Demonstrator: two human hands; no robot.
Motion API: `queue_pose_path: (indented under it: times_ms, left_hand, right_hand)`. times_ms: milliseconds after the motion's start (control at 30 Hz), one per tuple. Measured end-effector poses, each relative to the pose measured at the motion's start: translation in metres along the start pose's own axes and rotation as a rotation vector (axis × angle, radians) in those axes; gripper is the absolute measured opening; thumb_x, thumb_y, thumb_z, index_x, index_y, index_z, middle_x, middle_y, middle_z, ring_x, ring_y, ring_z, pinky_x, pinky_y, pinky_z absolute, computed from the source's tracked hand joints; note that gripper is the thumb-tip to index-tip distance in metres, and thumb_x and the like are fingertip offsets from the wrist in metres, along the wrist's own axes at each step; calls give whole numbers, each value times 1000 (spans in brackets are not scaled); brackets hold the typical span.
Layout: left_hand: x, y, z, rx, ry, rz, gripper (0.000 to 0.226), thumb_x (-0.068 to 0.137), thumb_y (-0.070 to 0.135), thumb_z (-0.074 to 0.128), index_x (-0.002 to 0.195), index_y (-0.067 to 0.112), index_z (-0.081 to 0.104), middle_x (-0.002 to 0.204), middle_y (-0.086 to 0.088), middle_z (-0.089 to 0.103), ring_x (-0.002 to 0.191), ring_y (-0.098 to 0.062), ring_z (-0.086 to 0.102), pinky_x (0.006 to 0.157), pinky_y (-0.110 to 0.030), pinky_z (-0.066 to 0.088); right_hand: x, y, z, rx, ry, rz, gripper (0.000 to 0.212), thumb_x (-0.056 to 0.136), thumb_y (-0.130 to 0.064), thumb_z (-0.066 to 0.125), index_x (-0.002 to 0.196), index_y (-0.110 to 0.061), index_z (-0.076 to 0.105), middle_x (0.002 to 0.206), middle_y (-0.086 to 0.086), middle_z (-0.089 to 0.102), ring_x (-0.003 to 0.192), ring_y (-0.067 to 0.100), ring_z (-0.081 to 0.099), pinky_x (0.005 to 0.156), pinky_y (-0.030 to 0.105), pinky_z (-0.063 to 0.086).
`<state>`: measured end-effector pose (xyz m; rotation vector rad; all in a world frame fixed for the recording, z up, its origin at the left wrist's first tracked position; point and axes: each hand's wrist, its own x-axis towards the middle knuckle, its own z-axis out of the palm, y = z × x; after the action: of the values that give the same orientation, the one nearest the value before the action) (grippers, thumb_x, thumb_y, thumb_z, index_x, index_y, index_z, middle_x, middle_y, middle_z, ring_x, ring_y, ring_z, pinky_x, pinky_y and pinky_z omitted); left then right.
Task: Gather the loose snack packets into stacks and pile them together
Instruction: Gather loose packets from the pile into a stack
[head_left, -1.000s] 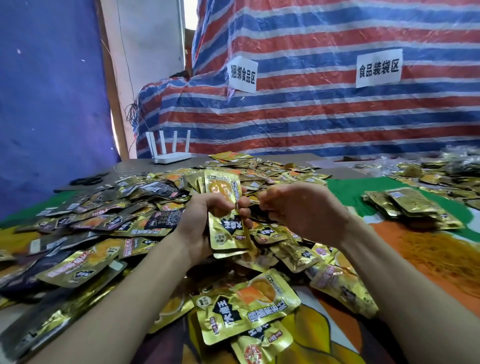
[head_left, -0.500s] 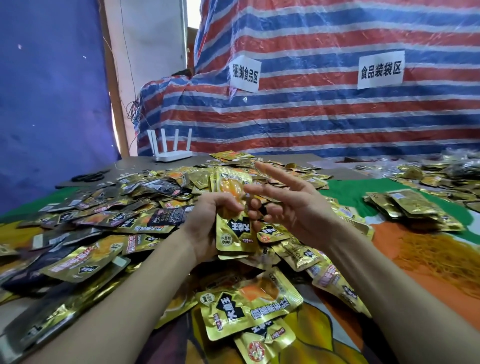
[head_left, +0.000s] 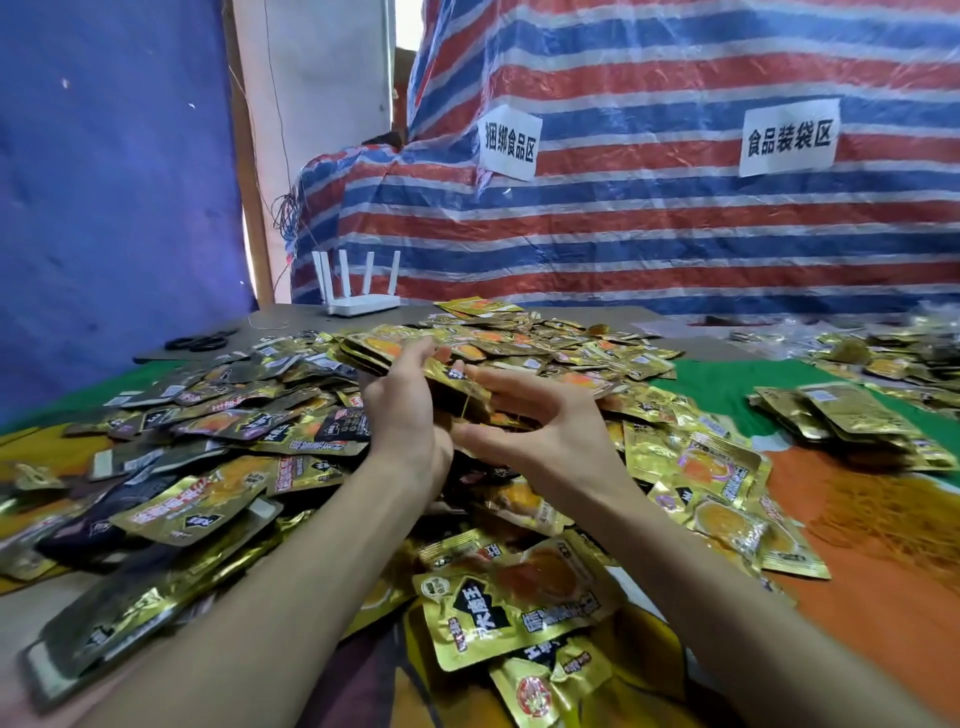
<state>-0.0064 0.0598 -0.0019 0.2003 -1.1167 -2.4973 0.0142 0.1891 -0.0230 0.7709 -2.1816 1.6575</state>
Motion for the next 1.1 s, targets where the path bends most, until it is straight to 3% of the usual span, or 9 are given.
queue_pose_path:
  times_ms: [67,167,300,400,567,733,833,967,1100]
  left_hand:
    - [-1,0,-1,-9,-50,-35,28,93,20,65,111,0,66,104,-14,73,92,-34,70,62,-43,60]
    - [-7,-3,-1,-57,-227,-192,31,95,26,60,114,2,66,131,-25,63,116,-45,63,93,-61,53]
    - [-9,-15,1,-80,-404,-226,34,99,25,48,111,2,69,114,-18,71,108,-35,69,89,-48,59]
    - [-5,-16,-1,-47,-445,-206,38,100,27,45,113,4,73,125,-22,67,117,-36,65,101,-50,52]
    - [-4,-12,-3,-72,-497,-284,41,96,29,50,83,7,82,103,-19,75,93,-32,75,79,-42,62]
    - [-1,-15,-4,-20,-485,-235,41,98,26,44,100,6,80,120,-18,71,114,-32,67,101,-45,53]
    - [-4,-21,-6,38,-489,-224,35,96,26,51,91,11,82,108,-11,75,101,-26,73,81,-37,61]
    - [-8,-25,-7,157,-499,-166,30,95,31,57,87,18,82,95,0,76,100,-20,72,74,-33,59]
    - [-17,-27,-1,229,-558,-148,35,86,30,67,95,-3,73,82,-12,75,71,-22,73,58,-30,59]
  right_hand:
    - [0,0,3,-67,54,-31,57,74,-27,90,127,-33,70,123,-14,69,117,-4,60,102,22,47]
    - [1,-1,5,-62,127,-59,58,73,-22,89,127,-33,70,126,-7,66,119,-3,57,101,14,42]
    - [1,0,4,-21,149,-88,59,71,-11,89,125,-25,71,123,-6,67,111,-14,57,89,0,37]
    - [-1,1,5,-15,142,-104,57,70,-8,89,123,-22,72,118,-8,69,108,-11,59,89,1,37]
    - [2,0,-4,-49,90,-82,73,63,-19,95,126,-35,62,131,-3,58,122,3,53,97,10,40]
    - [5,3,-11,-73,96,-50,54,69,-26,93,113,-25,62,121,-15,63,107,-8,58,82,4,43]
    - [6,2,-16,-297,21,-51,71,67,-38,92,127,-29,54,122,-13,60,110,-3,56,90,14,48]
    - [7,0,-20,-385,-116,-62,76,70,-36,90,134,-24,50,123,-13,59,111,-3,53,91,9,43]
    - [4,-3,-33,-400,-20,-36,62,69,-29,88,123,-27,57,108,-8,67,95,9,63,77,22,53]
